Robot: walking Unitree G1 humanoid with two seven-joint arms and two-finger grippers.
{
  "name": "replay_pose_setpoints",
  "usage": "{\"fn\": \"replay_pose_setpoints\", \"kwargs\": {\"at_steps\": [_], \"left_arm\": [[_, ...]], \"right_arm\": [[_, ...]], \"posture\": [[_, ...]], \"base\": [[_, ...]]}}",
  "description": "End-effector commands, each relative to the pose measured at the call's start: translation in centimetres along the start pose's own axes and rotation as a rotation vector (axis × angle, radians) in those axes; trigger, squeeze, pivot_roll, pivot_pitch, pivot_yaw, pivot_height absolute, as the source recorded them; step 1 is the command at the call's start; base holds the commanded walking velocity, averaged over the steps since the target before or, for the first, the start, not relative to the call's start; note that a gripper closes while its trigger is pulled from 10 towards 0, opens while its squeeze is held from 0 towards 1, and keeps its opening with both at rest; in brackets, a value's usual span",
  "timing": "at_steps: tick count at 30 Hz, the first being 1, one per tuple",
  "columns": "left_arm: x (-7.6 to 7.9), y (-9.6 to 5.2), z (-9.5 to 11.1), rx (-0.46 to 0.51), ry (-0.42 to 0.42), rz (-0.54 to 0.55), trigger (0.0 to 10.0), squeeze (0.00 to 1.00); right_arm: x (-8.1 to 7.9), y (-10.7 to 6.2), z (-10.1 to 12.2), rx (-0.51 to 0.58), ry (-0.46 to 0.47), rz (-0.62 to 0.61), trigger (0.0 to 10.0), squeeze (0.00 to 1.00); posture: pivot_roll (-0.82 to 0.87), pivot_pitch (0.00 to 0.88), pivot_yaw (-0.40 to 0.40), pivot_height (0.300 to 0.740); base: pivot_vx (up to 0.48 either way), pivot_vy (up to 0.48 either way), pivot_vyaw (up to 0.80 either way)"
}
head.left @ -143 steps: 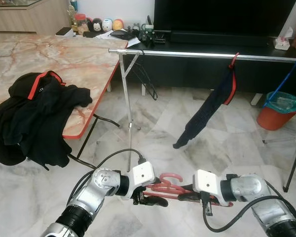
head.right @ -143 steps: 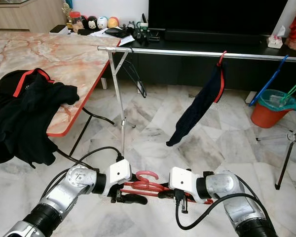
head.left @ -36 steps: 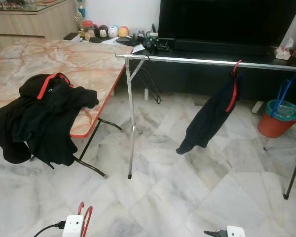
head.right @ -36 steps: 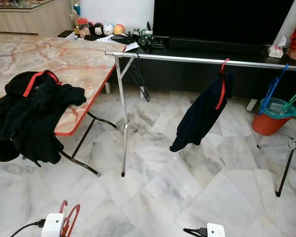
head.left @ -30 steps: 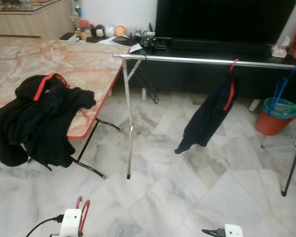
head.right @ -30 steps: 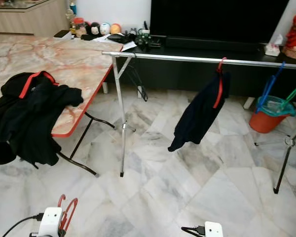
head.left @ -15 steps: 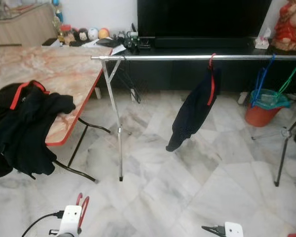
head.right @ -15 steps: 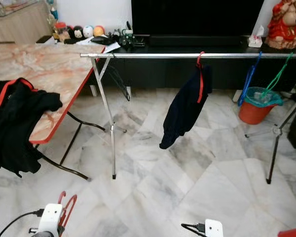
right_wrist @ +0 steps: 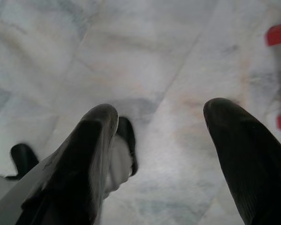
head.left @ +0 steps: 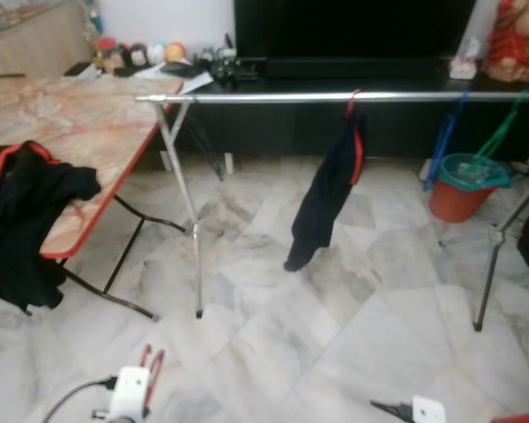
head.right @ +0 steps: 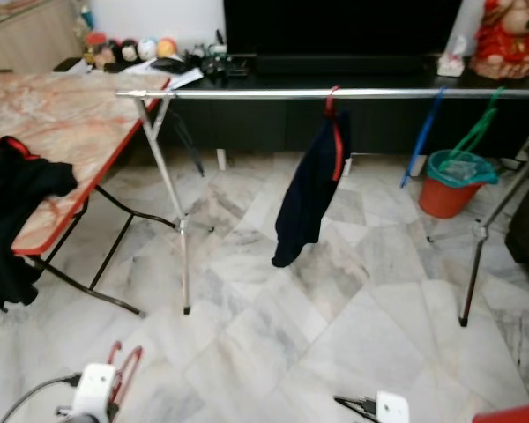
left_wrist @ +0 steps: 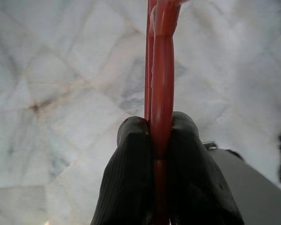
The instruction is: Hang hanger
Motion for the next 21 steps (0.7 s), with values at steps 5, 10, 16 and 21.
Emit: {"fn": "replay_pose_setpoints", "kwargs": {"at_steps": [5,10,16,21], "left_arm": [[-1.3,-0.2,0.2,0.03,-0.037,0.021,10.0,0.0],[-1.3,-0.2,0.2,0.03,-0.037,0.021,10.0,0.0],[-0.1,0.0,0.9,0.046,-0.053,-0.005,10.0,0.0],[-0.1,0.0,0.6,0.036,-0.067,0.003,10.0,0.0]], "right_arm": [[-0.6,0.0,0.3,0.014,0.024,0.009,10.0,0.0],[-0.6,0.0,0.3,0.014,0.024,0.009,10.0,0.0],[-0.5,0.1,0.2,0.002,-0.015,0.012,10.0,0.0],[-1.0,0.0,0.0,-0.003,-0.029,0.034,10.0,0.0]], "posture": [[-0.08,0.0,0.017,0.74],[-0.08,0.0,0.017,0.74],[-0.07,0.0,-0.008,0.74],[-0.07,0.0,-0.01,0.74]], "base": [[0.0,0.0,0.0],[0.0,0.0,0.0],[0.0,0.0,0.0],[0.102,0.0,-0.56]]}}
Point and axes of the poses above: a point about 5 cm out from each wrist's last joint towards the gripper, its own y axis pointing out of the wrist towards the gripper, its own z axis along the axis of the wrist's last joint, x = y × z, the point moved 2 cm from there along y, pointing out of the wrist towards the gripper, and after that the axes turned 15 degrees about -y, right-handed, at the moved point
